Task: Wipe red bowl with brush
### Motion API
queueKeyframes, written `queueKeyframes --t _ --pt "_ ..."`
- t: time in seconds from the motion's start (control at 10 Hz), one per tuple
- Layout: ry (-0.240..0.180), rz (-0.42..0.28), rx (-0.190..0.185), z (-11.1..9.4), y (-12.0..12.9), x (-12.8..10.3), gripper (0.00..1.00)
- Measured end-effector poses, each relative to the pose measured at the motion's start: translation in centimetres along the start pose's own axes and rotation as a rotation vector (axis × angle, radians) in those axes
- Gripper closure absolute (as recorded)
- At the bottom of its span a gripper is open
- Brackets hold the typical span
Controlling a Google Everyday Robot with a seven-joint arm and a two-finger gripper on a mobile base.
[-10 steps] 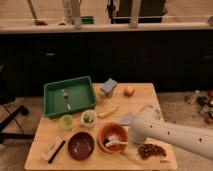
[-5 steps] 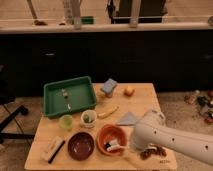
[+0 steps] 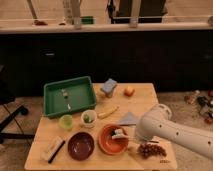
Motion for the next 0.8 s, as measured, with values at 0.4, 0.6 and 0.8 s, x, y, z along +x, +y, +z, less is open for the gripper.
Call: queueKeyframes --t 0.4,0.6,0.8 --pt "-0.003 0.025 -0.022 0.2 2.9 0.0 1.0" --pt "-0.01 0.005 -0.036 0.3 3.5 -1.7 1.0" --pt "-0.018 -0.004 -0.047 0.2 4.3 -1.7 1.0"
